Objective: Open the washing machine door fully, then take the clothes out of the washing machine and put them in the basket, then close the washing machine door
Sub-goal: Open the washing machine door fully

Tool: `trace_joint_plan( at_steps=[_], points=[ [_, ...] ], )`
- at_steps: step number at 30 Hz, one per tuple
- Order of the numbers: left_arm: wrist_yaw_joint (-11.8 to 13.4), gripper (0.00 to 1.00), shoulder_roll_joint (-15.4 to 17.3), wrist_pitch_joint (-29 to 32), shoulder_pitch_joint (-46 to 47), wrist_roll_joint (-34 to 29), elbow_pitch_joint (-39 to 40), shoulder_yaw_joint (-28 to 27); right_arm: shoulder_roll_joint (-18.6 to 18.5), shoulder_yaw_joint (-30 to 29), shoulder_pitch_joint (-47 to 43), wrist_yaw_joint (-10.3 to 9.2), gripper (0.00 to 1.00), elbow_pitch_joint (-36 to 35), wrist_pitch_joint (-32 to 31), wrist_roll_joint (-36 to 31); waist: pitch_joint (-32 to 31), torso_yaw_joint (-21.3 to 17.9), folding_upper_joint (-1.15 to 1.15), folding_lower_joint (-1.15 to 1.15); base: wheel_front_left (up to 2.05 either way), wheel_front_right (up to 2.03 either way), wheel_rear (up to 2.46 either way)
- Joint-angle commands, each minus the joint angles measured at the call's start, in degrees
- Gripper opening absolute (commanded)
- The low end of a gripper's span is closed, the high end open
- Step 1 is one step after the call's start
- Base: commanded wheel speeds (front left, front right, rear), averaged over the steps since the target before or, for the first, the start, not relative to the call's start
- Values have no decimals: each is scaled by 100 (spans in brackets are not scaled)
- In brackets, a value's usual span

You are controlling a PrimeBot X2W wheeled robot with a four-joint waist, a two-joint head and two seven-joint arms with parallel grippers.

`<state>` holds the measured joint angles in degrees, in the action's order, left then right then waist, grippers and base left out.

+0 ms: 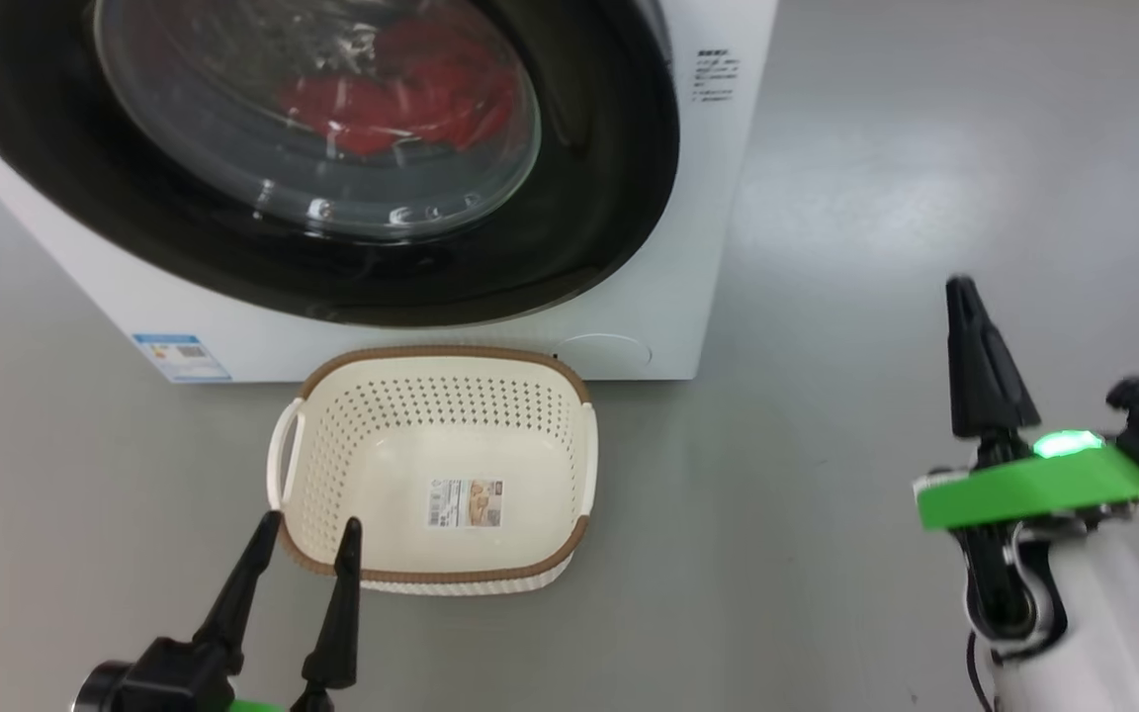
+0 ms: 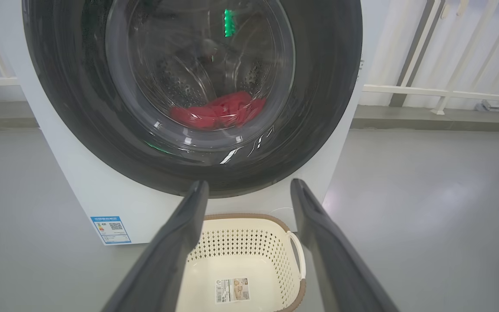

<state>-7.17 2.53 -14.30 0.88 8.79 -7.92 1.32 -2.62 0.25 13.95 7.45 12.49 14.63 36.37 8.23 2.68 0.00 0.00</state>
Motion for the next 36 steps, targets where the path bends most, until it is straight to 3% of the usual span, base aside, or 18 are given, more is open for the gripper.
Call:
trace_joint_plan(
  at_steps=[1, 7, 17, 25, 36],
  points=[
    [-31, 100, 35, -70, 273, 105, 124, -109, -26, 178, 494, 3, 0, -87, 37, 156, 239, 247, 0, 0, 0, 0, 0],
    [-31, 100, 35, -70, 520, 221, 128, 44, -108, 316, 1230, 3, 0, 89, 37, 532, 536, 504, 0, 0, 0, 0, 0],
    [-32, 100, 35, -70, 924, 389, 97, 288, -564, 757, 2484, 3, 0, 479, 37, 1031, 1054, 923, 0, 0, 0, 0, 0],
    [-32, 100, 35, -70, 1229, 560, 110, 489, -1104, 1359, 3492, 3, 0, 865, -85, 2017, 1449, 1192, 0, 0, 0, 0, 0],
    [-32, 100, 35, -70, 1492, 730, 67, 696, -1616, 1976, 4405, 3, 0, 1273, -1010, 3479, 1797, 1426, 0, 0, 0, 0, 0]
  ],
)
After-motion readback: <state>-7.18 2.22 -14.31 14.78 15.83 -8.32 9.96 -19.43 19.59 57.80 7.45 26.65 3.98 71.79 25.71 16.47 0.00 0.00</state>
